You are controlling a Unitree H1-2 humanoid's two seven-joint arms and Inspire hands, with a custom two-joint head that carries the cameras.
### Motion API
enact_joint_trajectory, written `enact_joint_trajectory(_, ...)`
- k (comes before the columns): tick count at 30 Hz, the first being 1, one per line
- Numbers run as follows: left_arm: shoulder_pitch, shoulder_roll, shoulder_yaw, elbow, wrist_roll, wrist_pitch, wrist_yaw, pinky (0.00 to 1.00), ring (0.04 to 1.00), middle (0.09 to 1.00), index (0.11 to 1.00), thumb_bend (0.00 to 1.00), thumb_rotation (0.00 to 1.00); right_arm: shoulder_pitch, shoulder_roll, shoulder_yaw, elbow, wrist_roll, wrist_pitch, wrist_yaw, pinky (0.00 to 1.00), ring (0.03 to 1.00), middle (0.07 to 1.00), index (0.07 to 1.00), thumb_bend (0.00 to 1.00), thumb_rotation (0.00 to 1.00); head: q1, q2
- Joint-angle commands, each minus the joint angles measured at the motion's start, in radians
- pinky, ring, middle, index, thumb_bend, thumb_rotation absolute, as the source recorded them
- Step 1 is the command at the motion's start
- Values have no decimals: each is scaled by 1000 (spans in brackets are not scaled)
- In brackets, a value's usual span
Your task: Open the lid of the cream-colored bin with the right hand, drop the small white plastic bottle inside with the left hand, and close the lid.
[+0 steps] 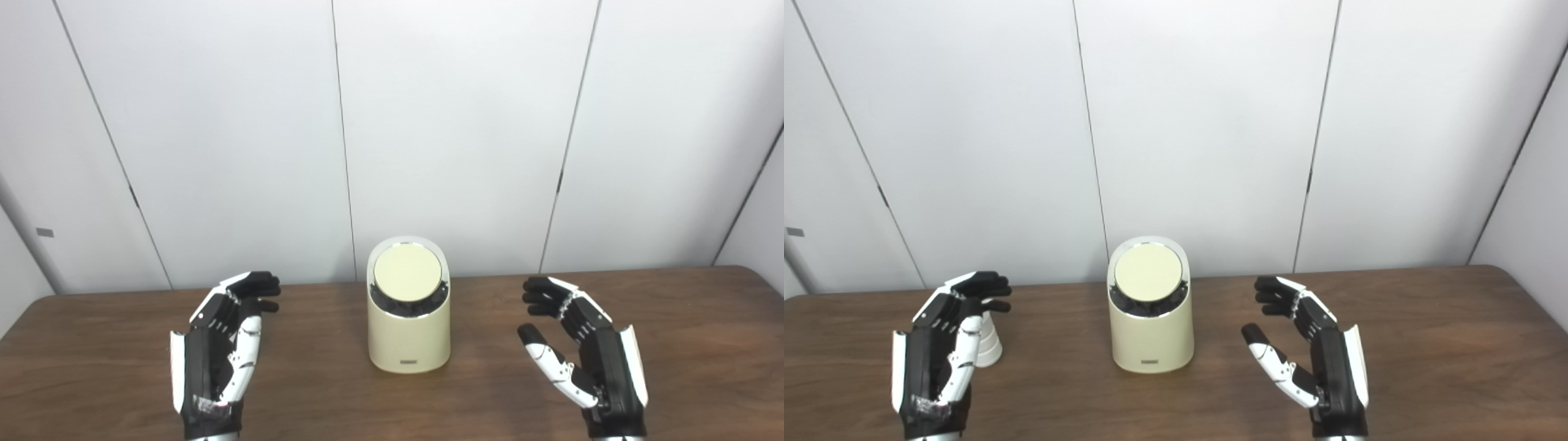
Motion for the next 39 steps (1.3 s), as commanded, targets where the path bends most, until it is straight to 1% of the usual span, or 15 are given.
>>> enact_joint_trajectory(1,-34,2,-3,-12,4,-28,-3,543,632,647,645,274,524,-26,5,0,-33,3,-12,0,637,689,710,691,313,392,-1,0)
enact_joint_trajectory(14,-34,1,-3,-15,8,-25,-2,543,630,645,644,267,515,-30,5,0,-32,-5,-19,-3,634,683,707,687,308,399,-4,2)
enact_joint_trajectory(17,-37,-3,-6,-10,6,-27,-2,544,630,645,644,268,514,-33,-1,-3,-29,-2,-19,-1,633,682,708,688,308,404,1,-3)
enact_joint_trajectory(20,-43,-5,-5,0,10,-29,2,542,628,643,643,272,511,-41,-6,-4,-15,6,-30,0,625,679,708,688,314,415,-3,-7)
enact_joint_trajectory(21,-46,-4,-3,4,13,-31,3,541,626,642,642,272,511,-46,-9,-4,-7,19,-38,4,631,686,712,691,321,398,-5,-8)
enact_joint_trajectory(23,-51,-1,-1,12,11,-33,4,538,625,641,642,271,512,-54,-14,-2,1,38,-43,11,637,695,717,698,361,422,-3,-13)
enact_joint_trajectory(25,-53,1,1,15,5,-32,3,541,630,644,643,272,512,-60,-17,-1,3,49,-39,17,649,711,727,711,553,571,-2,-14)
enact_joint_trajectory(26,-54,3,2,17,4,-33,3,542,630,644,644,271,511,-64,-19,1,0,46,-33,20,651,713,729,713,584,594,-5,-15)
enact_joint_trajectory(27,-53,4,3,17,5,-33,2,541,632,646,644,267,516,-71,-21,3,-3,37,-24,23,662,727,744,729,660,644,-9,-15)
enact_joint_trajectory(28,-53,5,3,17,6,-34,2,540,633,647,644,264,520,-76,-22,5,-6,30,-17,25,665,733,750,737,689,664,-11,-15)
enact_joint_trajectory(29,-52,5,3,16,7,-35,2,539,633,647,644,263,522,-88,-25,8,-16,16,5,31,666,736,754,741,704,673,-14,-16)
enact_joint_trajectory(32,-51,4,2,17,14,-39,4,540,633,646,644,267,528,-118,-30,19,-52,-23,83,49,671,764,784,770,696,684,-13,-15)
enact_joint_trajectory(35,-52,2,2,19,18,-41,6,542,631,646,645,271,522,-161,-34,30,-89,-93,164,61,743,820,814,796,695,718,-12,-15)
enact_joint_trajectory(37,-54,2,2,22,19,-42,6,540,627,644,644,270,520,-195,-27,32,-108,-112,227,69,809,882,827,792,762,736,-13,-13)
enact_joint_trajectory(39,-56,-2,1,25,18,-41,8,541,627,643,644,272,520,-228,-27,38,-120,-125,287,81,838,908,839,795,789,741,-10,-19)
